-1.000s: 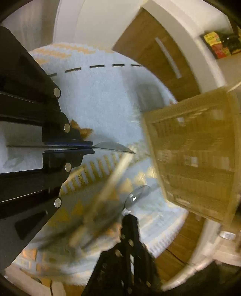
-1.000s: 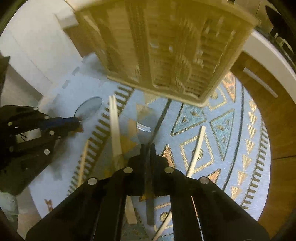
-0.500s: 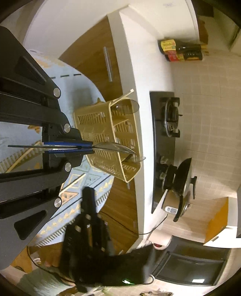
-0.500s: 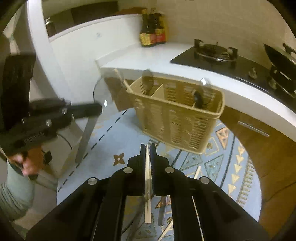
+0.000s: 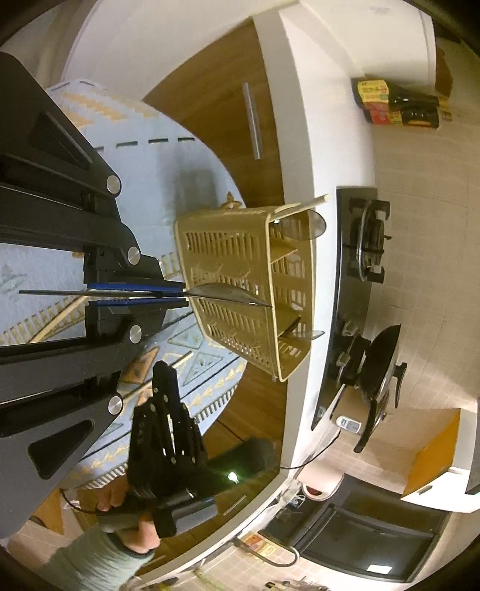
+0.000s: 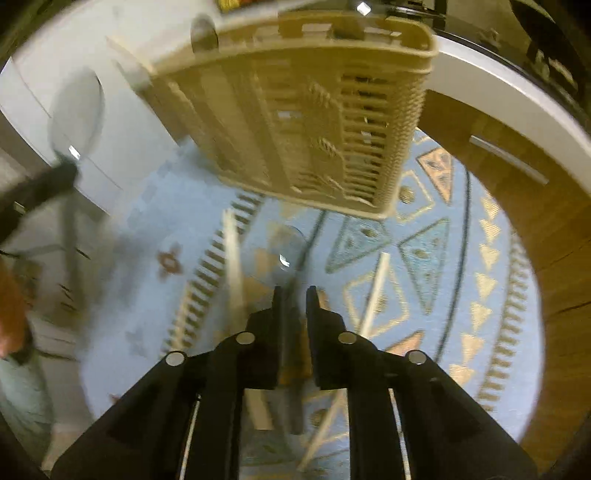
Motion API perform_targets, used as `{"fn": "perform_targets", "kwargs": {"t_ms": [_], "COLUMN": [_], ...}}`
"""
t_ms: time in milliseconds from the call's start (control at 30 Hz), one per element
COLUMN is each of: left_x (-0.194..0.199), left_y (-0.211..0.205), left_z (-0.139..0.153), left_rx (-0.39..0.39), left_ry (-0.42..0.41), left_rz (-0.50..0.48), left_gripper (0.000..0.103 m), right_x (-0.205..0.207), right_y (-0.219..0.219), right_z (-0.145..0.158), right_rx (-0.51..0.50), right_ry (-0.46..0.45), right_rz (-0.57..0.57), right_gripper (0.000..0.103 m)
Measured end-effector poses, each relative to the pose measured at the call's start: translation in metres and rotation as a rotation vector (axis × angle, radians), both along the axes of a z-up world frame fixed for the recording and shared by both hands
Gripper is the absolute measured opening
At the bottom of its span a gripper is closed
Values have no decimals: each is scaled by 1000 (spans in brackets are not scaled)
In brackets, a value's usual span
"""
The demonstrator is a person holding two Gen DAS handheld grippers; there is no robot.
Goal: Organize utensils
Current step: 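Open the right gripper to drop its clear spoon into the basket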
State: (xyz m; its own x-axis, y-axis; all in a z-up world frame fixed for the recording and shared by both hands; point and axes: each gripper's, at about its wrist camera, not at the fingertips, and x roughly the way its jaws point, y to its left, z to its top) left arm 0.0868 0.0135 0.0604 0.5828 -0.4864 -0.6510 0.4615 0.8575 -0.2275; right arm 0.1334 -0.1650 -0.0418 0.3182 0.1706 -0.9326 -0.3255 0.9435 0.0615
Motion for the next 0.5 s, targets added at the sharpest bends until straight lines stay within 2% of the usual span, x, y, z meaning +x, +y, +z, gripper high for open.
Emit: {"fn": "perform_targets", "kwargs": {"t_ms": [67,133,200,267,333,367,467,500], "left_x": [0,1,1,2,2,2,-1,-1], "left_y": [0,2,6,9,12,14,15,15], "left_z": [-2,-5,-7,-8,-8,-8,-9,-9], "left_rx": [-2,-9,-16,-13,-14,-18,-29,-28], "left_ry": [4,9,13,15,13,11,2,4], "left_rz": [-5,-5,-5,-1,2,3,1,0], "left_gripper": [1,1,1,1,1,1,1,1], "right_x": [2,2,-6,-15,-25,-27,-36,-40], "right_y": [7,6,-1,-1,6,8,12,14], "right_z": [-5,0,19,31,34,33,34,37], "right_rx": [-13,73,217,216,181,175,93,61], "right_ry": [28,28,-76,-161,-190,-190,-293,-332], "right_rz": [28,15,18,38,92,103,63,64], "right_gripper": [12,12,12,16,39,59,62,67]}}
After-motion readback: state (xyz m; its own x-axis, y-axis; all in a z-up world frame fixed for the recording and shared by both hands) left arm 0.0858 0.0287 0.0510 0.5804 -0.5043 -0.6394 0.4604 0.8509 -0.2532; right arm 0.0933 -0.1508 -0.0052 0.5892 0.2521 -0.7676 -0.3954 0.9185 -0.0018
